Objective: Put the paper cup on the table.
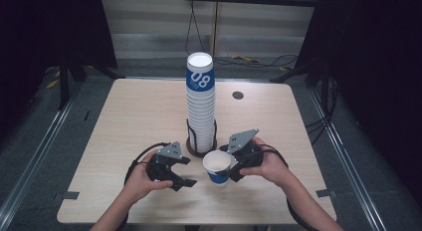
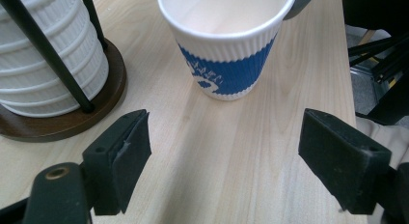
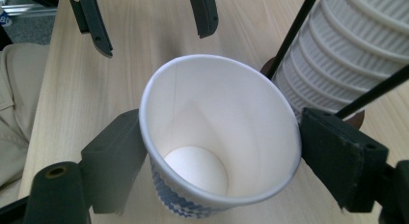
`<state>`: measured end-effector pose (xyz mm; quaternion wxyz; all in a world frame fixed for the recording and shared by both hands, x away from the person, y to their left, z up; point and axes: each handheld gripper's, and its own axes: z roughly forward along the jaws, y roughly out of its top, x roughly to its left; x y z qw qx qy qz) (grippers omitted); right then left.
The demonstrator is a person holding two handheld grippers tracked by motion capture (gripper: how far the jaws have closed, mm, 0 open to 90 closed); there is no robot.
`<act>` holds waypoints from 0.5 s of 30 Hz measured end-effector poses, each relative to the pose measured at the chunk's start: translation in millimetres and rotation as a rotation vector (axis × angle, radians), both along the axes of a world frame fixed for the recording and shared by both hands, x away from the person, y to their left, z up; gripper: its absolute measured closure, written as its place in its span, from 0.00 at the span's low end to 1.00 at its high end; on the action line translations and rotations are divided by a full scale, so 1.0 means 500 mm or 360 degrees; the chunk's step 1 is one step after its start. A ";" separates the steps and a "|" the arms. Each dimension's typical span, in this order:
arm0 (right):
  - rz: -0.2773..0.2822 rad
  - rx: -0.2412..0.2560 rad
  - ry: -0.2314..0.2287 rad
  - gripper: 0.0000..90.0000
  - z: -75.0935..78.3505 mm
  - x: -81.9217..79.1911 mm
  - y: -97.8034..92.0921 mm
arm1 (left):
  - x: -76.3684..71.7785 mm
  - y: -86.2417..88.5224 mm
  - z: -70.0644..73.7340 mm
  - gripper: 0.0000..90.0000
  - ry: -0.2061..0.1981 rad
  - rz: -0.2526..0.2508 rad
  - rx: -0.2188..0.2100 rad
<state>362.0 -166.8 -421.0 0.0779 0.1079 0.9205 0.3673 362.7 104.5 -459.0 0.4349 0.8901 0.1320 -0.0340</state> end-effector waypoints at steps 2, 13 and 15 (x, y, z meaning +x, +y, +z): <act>-0.0007 -0.0004 0.0006 0.19 -0.001 -0.001 -0.007 | 0.001 -0.001 -0.001 0.21 0.0001 -0.0001 0.0000; -0.0055 0.0031 0.0002 0.18 -0.009 -0.010 -0.031 | 0.005 -0.008 -0.002 0.21 0.0010 -0.0002 -0.0001; -0.0056 0.0034 -0.0003 0.18 -0.010 -0.012 -0.032 | 0.006 -0.010 -0.004 0.21 0.0012 -0.0010 0.0000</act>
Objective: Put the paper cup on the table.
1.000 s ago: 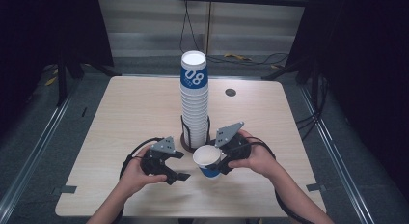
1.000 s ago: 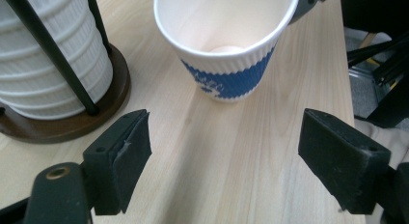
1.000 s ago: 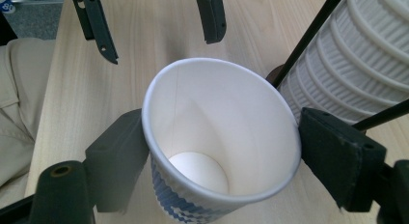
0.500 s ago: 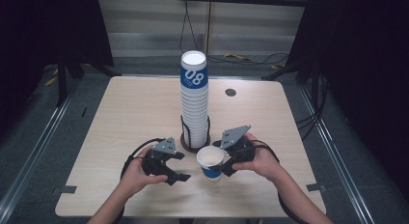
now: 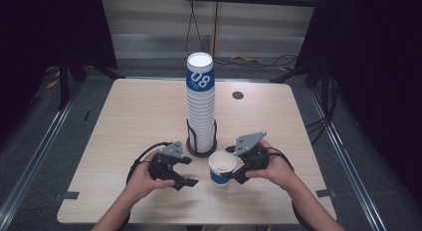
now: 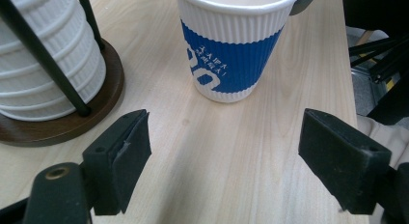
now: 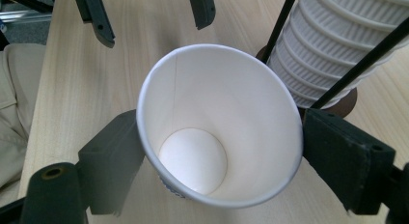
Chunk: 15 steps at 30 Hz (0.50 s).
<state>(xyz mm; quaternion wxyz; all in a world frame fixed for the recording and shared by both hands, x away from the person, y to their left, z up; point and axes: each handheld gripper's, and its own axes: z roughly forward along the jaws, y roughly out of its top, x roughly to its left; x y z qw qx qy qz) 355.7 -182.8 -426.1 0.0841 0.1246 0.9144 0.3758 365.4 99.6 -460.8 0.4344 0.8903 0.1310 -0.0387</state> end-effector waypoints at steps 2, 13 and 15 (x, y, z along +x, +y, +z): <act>-0.0006 -0.0008 0.0007 0.17 -0.001 -0.001 -0.002 | 0.000 -0.001 -0.002 0.21 0.0004 0.0001 0.0002; -0.0042 -0.0014 0.0022 0.14 -0.006 -0.008 -0.010 | -0.003 0.001 -0.002 0.21 0.0006 0.0003 0.0001; -0.0050 -0.0008 0.0031 0.14 -0.007 -0.008 -0.012 | -0.004 0.002 -0.002 0.21 0.0011 0.0009 -0.0011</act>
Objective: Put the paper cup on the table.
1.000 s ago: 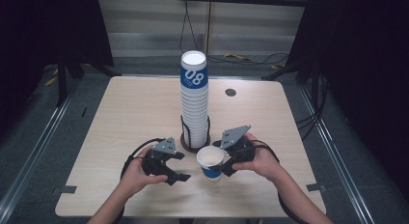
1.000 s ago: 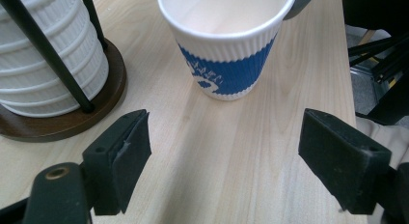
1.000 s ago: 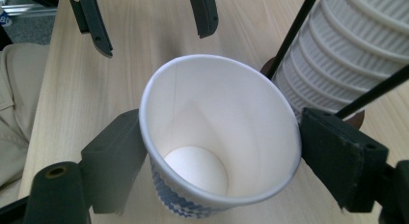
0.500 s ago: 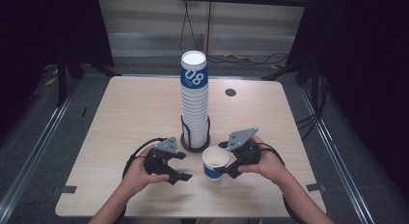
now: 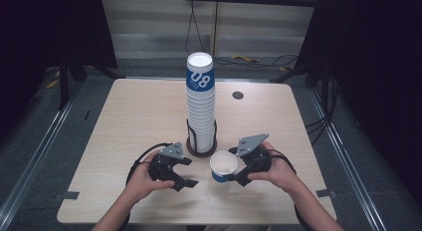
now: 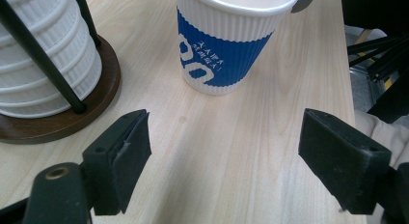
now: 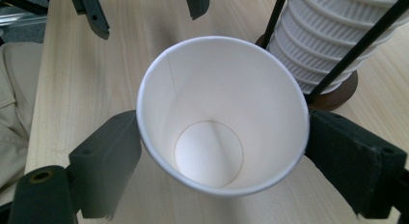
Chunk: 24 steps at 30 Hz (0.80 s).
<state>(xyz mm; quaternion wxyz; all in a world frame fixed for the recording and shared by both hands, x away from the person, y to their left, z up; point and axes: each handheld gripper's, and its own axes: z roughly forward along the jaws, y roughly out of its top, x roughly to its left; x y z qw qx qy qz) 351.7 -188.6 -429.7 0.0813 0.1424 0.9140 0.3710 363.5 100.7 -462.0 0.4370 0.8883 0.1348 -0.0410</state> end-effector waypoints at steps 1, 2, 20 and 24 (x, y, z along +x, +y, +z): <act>-0.0008 -0.0003 -0.0007 0.14 0.000 0.000 -0.002 | 0.001 0.002 0.001 0.21 -0.0002 -0.0005 0.0012; -0.0020 0.0003 0.0000 0.14 -0.001 0.000 -0.003 | 0.001 0.003 0.001 0.21 -0.0008 -0.0006 0.0023; -0.0053 0.0002 0.0054 0.13 -0.029 -0.006 -0.019 | 0.000 0.012 0.000 0.21 -0.0005 0.0010 0.0008; -0.0082 0.0021 0.0061 0.13 -0.030 -0.009 -0.030 | 0.001 0.015 0.001 0.21 -0.0002 0.0023 0.0009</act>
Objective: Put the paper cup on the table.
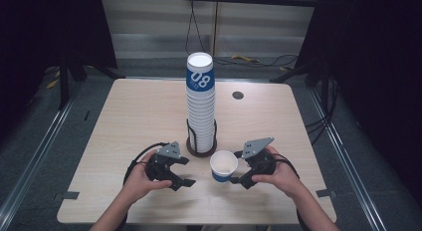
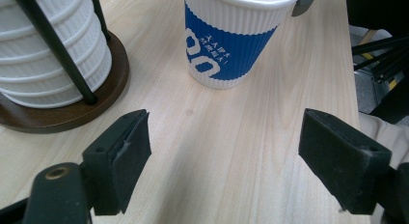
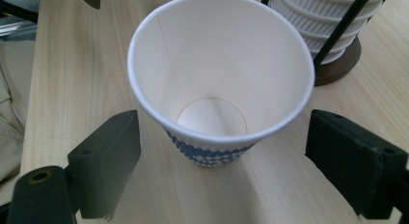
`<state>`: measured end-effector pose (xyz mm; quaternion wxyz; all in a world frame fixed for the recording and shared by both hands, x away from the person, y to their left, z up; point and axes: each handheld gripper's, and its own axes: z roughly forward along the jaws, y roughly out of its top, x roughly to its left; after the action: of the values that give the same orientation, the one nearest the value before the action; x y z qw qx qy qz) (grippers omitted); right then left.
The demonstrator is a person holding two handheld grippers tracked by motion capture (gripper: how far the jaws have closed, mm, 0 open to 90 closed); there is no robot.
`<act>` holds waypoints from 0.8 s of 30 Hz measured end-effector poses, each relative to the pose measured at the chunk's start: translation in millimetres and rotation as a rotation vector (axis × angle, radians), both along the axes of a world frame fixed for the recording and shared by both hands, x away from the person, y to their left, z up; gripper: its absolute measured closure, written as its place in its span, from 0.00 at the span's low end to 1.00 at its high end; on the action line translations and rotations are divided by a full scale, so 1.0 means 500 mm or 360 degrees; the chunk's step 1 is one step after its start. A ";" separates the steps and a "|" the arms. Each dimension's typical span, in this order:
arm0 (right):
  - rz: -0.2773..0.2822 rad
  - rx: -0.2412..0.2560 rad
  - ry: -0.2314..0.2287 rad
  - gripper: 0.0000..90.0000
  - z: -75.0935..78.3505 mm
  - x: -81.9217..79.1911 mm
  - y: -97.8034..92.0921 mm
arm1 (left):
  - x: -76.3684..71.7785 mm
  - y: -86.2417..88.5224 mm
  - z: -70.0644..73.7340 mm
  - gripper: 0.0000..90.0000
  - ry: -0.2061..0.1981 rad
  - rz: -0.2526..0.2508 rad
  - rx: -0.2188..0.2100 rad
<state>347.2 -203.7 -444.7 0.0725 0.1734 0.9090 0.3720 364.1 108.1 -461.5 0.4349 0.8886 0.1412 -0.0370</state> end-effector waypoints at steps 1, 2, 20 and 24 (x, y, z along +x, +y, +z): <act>-0.0009 0.0004 0.0002 0.13 0.000 -0.001 -0.003 | 0.000 0.001 0.000 0.21 -0.0005 -0.0001 0.0005; -0.0008 0.0006 -0.0006 0.13 -0.001 -0.001 -0.005 | 0.001 0.003 -0.001 0.21 -0.0011 -0.0002 0.0019; -0.0144 0.0020 0.0001 0.13 -0.032 -0.017 -0.058 | 0.017 0.035 -0.001 0.18 -0.0022 0.0084 0.0025; -0.0164 -0.0005 0.0008 0.13 -0.038 -0.021 -0.066 | 0.020 0.039 -0.004 0.18 -0.0033 0.0087 0.0044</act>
<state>336.5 -236.5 -463.5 0.0896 0.2209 0.8996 0.3658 374.0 127.7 -463.4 0.4250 0.8906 0.1614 -0.0140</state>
